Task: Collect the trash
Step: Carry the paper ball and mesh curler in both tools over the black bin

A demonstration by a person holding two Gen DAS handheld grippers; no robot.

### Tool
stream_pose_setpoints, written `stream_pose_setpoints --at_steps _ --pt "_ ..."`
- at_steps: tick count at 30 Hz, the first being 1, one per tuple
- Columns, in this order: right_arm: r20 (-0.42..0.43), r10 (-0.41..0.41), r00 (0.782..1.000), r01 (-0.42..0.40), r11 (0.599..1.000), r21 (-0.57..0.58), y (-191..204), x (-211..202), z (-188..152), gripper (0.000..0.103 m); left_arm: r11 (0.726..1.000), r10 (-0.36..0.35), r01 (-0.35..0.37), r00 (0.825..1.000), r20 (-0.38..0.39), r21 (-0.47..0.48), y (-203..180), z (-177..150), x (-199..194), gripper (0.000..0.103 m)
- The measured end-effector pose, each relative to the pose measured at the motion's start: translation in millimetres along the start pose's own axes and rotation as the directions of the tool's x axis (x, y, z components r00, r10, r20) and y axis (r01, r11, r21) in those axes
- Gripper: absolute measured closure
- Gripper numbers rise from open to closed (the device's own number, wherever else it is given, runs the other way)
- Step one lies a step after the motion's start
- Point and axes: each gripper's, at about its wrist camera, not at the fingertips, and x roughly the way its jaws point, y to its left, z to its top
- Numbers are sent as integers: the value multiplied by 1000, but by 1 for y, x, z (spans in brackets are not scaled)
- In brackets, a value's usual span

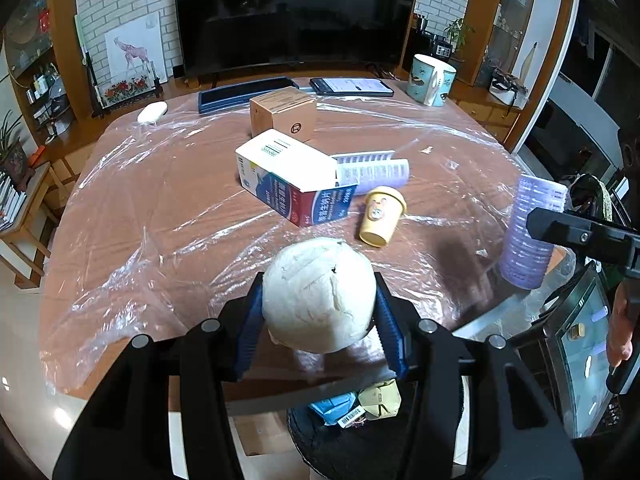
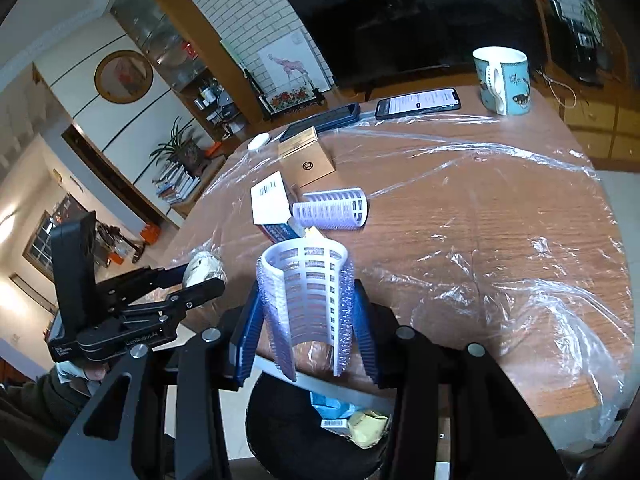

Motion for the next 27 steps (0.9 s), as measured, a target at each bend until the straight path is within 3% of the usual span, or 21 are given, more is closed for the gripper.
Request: stream_pose_setpoints --at_steps 14,27 --pt "4 14 1000 -14 997 -72 16 -19 -15 61 1000 -12 12 1000 4 17 -23 -22 -19 51" --pt "-78 21 997 -30 993 -117 26 -20 -50 61 997 -15 18 999 -51 69 -42 -52 -21 51"
